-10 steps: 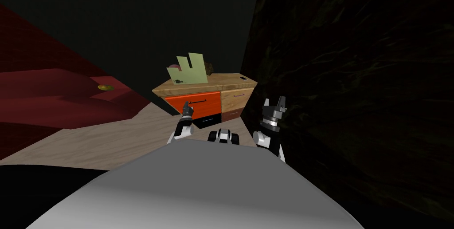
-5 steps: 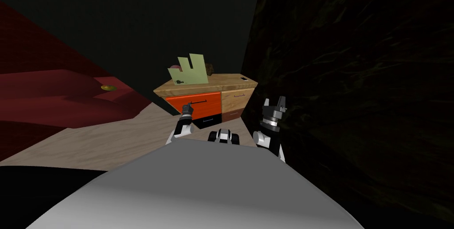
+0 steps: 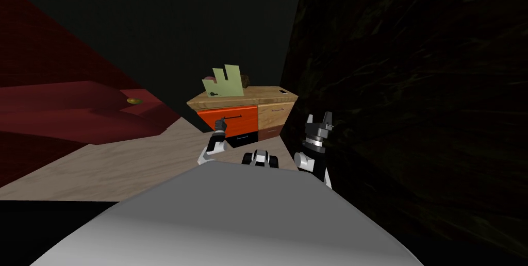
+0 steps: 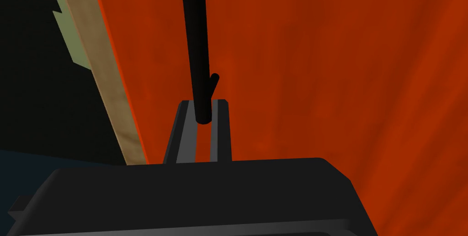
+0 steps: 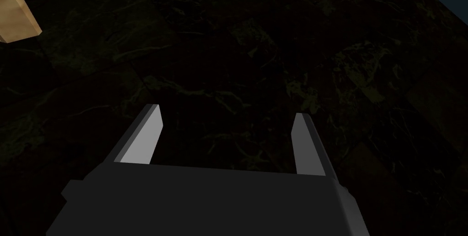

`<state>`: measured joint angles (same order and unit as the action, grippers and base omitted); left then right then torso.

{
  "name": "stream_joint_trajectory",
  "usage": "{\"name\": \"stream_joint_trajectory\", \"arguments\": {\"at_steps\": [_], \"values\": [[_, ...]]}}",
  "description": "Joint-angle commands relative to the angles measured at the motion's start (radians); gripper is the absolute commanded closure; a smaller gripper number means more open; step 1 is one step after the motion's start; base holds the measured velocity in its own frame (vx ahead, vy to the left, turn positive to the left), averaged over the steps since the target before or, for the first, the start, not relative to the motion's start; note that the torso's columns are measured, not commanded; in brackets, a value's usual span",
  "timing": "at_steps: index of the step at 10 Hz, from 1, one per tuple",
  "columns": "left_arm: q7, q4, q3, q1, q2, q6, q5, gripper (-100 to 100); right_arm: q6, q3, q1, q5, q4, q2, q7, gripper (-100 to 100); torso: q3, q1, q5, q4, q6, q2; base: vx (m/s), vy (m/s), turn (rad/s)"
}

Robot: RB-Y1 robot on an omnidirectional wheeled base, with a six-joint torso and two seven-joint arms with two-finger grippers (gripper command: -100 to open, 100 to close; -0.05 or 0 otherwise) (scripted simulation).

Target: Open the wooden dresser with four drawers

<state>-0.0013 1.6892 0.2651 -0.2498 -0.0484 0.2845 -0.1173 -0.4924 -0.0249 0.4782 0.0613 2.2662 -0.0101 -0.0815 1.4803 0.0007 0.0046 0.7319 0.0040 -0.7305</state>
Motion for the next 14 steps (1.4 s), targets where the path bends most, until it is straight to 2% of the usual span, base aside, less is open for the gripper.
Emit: {"name": "stream_joint_trajectory", "arguments": {"at_steps": [1, 2, 3, 4, 7, 8, 10, 13, 14], "values": [[0.008, -0.088, -0.004, 0.067, -0.016, 0.012, 0.001, 100, 0.0, 0.0, 0.0, 0.0, 0.0, 0.0, 0.0, 0, -0.002, -0.001, -0.001, 0.002, 0.001, -0.003, -0.056, -0.023, 0.013], [0.008, -0.118, -0.004, 0.067, -0.016, 0.012, 0.001, 100, 0.0, 0.0, 0.0, 0.0, 0.0, 0.0, 0.0, 0, -0.001, -0.002, 0.0, 0.0, 0.003, 0.0, -0.009, -0.009, -0.006], [0.02, -0.162, -0.001, 0.128, -0.056, 0.045, 0.003, 100, 0.0, 0.0, 0.0, 0.0, 0.0, 0.0, 0.0, 0, 0.002, 0.0, 0.003, -0.004, 0.003, 0.006, -0.109, -0.056, 0.071], [0.02, -0.192, -0.001, 0.157, -0.056, 0.045, 0.003, 100, 0.0, 0.0, 0.0, 0.0, 0.0, 0.0, 0.0, 0, 0.001, -0.001, 0.002, -0.004, 0.003, 0.003, -0.125, -0.065, 0.069], [0.02, -0.268, -0.001, 0.169, -0.056, 0.045, 0.003, 100, 0.0, 0.0, 0.0, 0.0, 0.0, 0.0, 0.0, 0, 0.004, -0.001, 0.003, -0.006, 0.006, 0.009, -0.02, -0.005, -0.006], [0.033, -0.296, 0.002, 0.222, -0.095, 0.077, 0.005, 100, 0.0, 0.0, 0.0, 0.0, 0.0, 0.0, 0.0, 0, 0.006, 0.001, 0.005, -0.008, 0.005, 0.011, -0.076, -0.039, 0.071], [0.033, -0.344, 0.002, 0.27, -0.095, 0.077, 0.005, 100, 0.0, 0.0, 0.0, 0.0, 0.0, 0.0, 0.0, 0, 0.001, -0.003, 0.002, -0.004, 0.006, 0.003, -0.089, -0.044, 0.048], [0.033, -0.405, 0.002, 0.27, -0.095, 0.077, 0.005, 100, 0.0, 0.0, 0.0, 0.0, 0.0, 0.0, 0.0, 0, 0.006, -0.003, 0.003, -0.007, 0.008, 0.011, -0.009, 0.001, -0.012], [0.045, -0.456, 0.005, 0.344, -0.135, 0.109, 0.007, 100, 0.0, 0.0, 0.0, 0.0, 0.0, 0.0, 0.0, 0, 0.007, 0.0, 0.005, -0.01, 0.007, 0.012, -0.103, -0.039, 0.061]]}}
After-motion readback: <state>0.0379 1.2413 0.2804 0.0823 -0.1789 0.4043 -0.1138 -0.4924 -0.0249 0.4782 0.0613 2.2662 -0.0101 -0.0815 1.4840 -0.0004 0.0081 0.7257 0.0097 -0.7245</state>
